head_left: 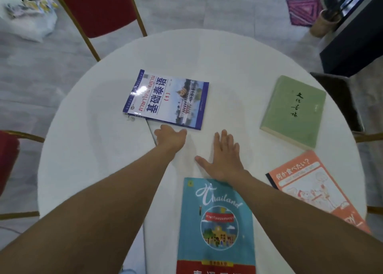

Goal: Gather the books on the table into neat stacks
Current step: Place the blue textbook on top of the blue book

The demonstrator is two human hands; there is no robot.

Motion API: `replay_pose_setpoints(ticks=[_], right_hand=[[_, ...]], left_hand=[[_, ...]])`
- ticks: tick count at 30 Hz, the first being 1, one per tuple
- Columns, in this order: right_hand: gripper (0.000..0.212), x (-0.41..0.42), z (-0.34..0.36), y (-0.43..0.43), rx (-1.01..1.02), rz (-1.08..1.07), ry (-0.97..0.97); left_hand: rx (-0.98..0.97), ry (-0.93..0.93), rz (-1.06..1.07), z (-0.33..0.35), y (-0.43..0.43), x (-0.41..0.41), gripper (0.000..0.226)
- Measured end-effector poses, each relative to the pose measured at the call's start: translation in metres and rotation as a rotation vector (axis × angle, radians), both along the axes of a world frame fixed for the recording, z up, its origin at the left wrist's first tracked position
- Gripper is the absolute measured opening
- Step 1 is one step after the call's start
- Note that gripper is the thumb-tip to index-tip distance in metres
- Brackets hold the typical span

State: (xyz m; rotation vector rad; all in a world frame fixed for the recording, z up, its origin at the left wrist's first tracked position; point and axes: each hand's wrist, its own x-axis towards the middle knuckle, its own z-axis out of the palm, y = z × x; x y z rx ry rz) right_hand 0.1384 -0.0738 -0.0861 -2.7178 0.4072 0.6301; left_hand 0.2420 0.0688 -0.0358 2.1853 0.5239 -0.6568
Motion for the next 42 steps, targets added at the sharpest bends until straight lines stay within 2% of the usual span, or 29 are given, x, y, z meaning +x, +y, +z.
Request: replay_pose_setpoints(ticks=[4, 7, 11, 13, 17, 21, 23, 26, 28, 30, 32, 35, 38, 42], right_hand=[[0.113, -0.003, -0.017, 0.006, -0.054, -0.011, -0.019], [0.114, -0.002, -0.02, 0.005, -0.059, -0.011, -0.023], [0.113, -0.003, -0.021, 0.007, -0.093, -0.011, -0.035], [0.113, -0.003, -0.021, 0.007, -0.093, -0.011, -0.033], [0.112, -0.003, -0.019, 0.005, -0.061, -0.008, 0.013], [0.108, 0.001, -0.015, -0.002, -0.015, 0.037, 0.07], [0.095, -0.003, -0.011, -0.009, 0.032, 0.038, 0.018], [0.061, -0.013, 0.002, -0.018, 0.205, -0.088, -0.235], [0.042, -0.013, 0.017, -0.022, 0.332, -0.278, -0.343], [0.036, -0.009, 0.035, -0.024, 0.469, -0.474, -0.339], [0.042, -0.004, 0.052, -0.023, 0.742, -0.664, -0.251], [0.066, -0.007, 0.069, -0.02, 1.141, -0.882, -0.032], [0.083, -0.023, 0.076, -0.014, 1.305, -0.855, 0.141], [0.086, -0.058, 0.079, -0.022, 1.383, -0.858, 0.201]], left_hand=[[-0.011, 0.071, 0.252, -0.002, -0.016, 0.026, 0.075], [-0.137, 0.18, 0.451, 0.0, -0.021, 0.04, 0.071], [-0.227, 0.262, 0.593, 0.003, -0.023, 0.052, 0.064], [-0.303, 0.244, 0.7, 0.006, -0.025, 0.054, 0.066], [-0.321, 0.055, 0.739, 0.005, -0.028, 0.045, 0.065], [-0.534, -0.008, 0.826, 0.009, -0.015, 0.032, 0.054], [-0.663, 0.009, 0.843, 0.012, -0.001, 0.026, 0.043], [-0.851, 0.038, 0.839, 0.022, 0.024, 0.014, 0.039], [-0.839, 0.052, 0.783, 0.027, 0.038, 0.007, 0.037], [-0.816, 0.071, 0.713, 0.033, 0.048, -0.004, 0.025], [-0.796, 0.073, 0.649, 0.038, 0.053, -0.017, 0.017], [-0.71, 0.059, 0.502, 0.041, 0.057, -0.039, 0.018], [-0.689, 0.078, 0.394, 0.041, 0.057, -0.068, 0.021], [-0.578, 0.071, 0.226, 0.041, 0.057, -0.104, 0.023]])
